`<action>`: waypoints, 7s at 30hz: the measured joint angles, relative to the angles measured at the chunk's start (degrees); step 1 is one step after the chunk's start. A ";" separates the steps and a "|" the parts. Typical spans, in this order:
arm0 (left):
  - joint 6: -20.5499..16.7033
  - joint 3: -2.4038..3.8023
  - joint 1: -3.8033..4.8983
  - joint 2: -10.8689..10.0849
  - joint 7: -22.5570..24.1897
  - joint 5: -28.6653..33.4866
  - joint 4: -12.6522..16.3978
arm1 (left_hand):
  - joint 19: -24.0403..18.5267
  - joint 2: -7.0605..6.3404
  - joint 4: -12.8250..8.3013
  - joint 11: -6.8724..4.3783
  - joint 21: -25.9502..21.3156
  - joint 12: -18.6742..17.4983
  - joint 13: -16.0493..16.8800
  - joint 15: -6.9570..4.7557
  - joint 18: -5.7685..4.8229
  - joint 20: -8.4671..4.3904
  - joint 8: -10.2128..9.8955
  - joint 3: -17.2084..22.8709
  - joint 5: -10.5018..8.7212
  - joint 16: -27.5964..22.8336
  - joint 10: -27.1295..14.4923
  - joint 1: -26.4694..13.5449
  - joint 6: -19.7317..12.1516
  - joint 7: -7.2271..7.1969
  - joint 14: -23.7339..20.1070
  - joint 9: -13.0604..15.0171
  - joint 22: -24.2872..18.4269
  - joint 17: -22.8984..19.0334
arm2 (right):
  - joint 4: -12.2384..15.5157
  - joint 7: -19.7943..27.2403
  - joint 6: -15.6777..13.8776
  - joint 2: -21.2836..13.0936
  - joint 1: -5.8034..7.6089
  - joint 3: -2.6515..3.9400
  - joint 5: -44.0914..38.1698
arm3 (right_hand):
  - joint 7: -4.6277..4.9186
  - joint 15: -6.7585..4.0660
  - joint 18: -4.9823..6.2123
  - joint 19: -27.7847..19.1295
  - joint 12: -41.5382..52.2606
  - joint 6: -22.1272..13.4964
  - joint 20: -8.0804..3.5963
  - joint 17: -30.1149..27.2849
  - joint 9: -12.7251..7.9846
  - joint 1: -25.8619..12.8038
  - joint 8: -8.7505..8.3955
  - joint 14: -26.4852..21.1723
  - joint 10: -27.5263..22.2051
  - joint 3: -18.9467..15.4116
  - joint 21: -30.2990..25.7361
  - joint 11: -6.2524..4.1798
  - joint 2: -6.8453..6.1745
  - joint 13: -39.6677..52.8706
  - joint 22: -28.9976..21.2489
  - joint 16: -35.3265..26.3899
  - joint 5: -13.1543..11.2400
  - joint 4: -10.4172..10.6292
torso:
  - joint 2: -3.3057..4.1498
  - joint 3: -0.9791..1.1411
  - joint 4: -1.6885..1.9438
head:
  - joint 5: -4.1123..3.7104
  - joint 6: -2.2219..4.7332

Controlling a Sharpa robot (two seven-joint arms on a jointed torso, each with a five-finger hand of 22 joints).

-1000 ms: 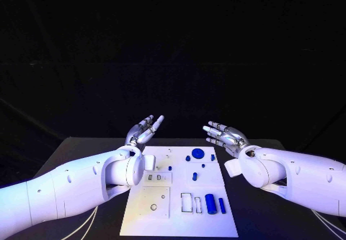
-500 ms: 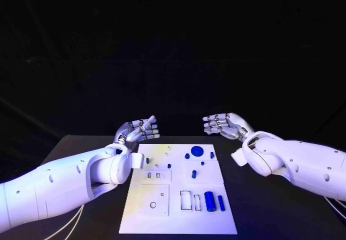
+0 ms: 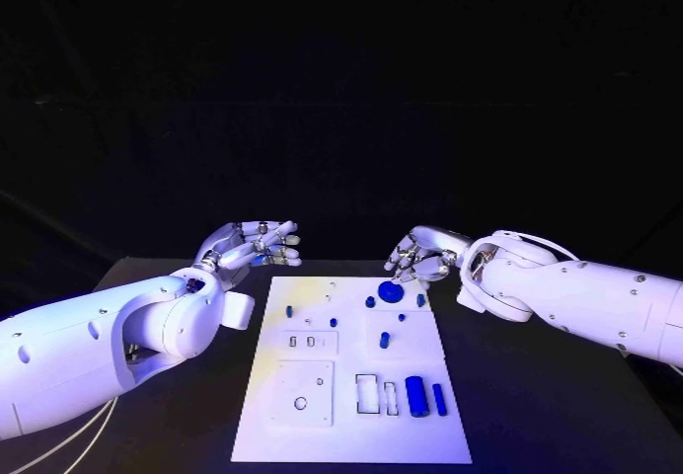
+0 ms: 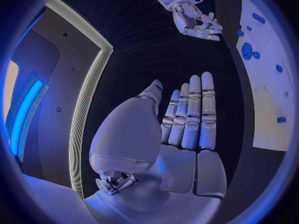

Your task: Assemble the parts on the task board

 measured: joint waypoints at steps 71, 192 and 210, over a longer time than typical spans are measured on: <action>3.30 -0.06 5.43 -7.87 -1.91 0.42 10.96 | -1.79 0.07 0.41 1.12 -0.60 -2.61 -0.95 0.89 -0.02 0.84 -2.13 -2.15 0.00 -1.76 -1.13 -0.69 0.10 0.73 -1.90 -0.94 -0.52 0.85 | -1.78 -9.00 4.73 7.80 1.01 -0.71 -32.14 | -0.46 0.82 -1.79 12.33 -2.37 1.09 0.51 30.34 1.65 -3.67 -3.47 0.53 -6.88 7.03 13.89 1.34 -2.53 -1.77 22.63 30.81 -2.77 0.57 | 7.70 -0.87 1.20 | -0.02 -0.61; 3.33 -0.06 6.60 -7.49 -2.88 2.52 10.49 | -2.00 0.30 0.25 1.32 -0.60 -3.12 -1.06 1.08 -0.02 1.04 -2.34 -2.30 0.00 -1.98 -1.33 -0.46 -0.12 0.92 -2.10 -1.00 -0.66 1.07 | -11.58 -11.58 -7.07 17.92 0.35 0.11 -30.08 | -1.11 0.60 -2.26 13.55 -1.14 3.91 0.11 32.51 3.81 -5.83 -3.45 0.74 -3.40 15.63 16.50 0.14 -1.46 -2.25 27.19 34.54 -5.67 3.04 | 9.46 -1.71 2.81 | 0.58 -1.05; 3.35 -0.04 6.87 -7.53 -2.98 2.54 10.54 | -2.00 0.30 0.25 1.32 -0.60 -3.12 -1.06 1.08 -0.03 1.04 -2.34 -2.30 0.00 -1.98 -1.33 -0.46 -0.12 0.92 -2.10 -0.99 -0.65 1.05 | -12.24 -11.55 -6.70 18.23 0.27 0.07 -29.95 | 0.07 1.55 -2.25 10.95 -3.93 -2.05 1.23 27.96 2.71 -6.93 -4.02 0.24 -9.16 16.49 13.38 1.95 -4.10 -2.62 23.10 31.86 -6.22 4.40 | 9.46 -1.72 2.74 | 0.71 -1.23</action>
